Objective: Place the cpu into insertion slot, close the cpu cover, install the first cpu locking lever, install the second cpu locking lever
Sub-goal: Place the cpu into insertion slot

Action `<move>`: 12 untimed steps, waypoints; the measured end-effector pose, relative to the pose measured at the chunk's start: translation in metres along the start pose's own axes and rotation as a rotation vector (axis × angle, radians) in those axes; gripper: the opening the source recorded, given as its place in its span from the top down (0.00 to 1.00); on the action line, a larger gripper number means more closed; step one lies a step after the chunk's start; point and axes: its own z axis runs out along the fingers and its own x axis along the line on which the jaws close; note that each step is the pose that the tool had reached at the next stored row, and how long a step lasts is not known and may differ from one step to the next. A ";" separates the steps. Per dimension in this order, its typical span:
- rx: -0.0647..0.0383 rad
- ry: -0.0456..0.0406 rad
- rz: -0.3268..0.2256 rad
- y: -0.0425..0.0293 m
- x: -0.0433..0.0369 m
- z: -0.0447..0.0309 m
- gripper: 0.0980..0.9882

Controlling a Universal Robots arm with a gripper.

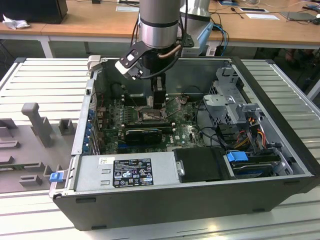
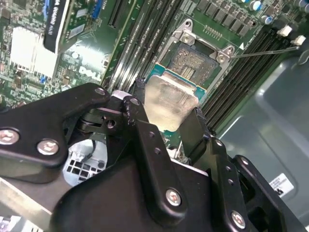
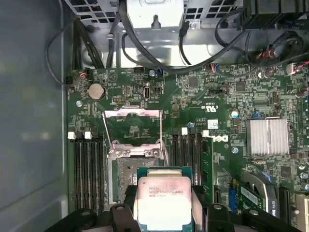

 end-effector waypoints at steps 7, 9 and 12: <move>0.001 0.0020 -0.047 -0.0011 0.0057 0.0197 0.52; 0.001 0.0021 -0.047 -0.0013 0.0062 0.0235 0.52; 0.001 0.0019 -0.047 -0.0018 0.0091 0.0311 0.52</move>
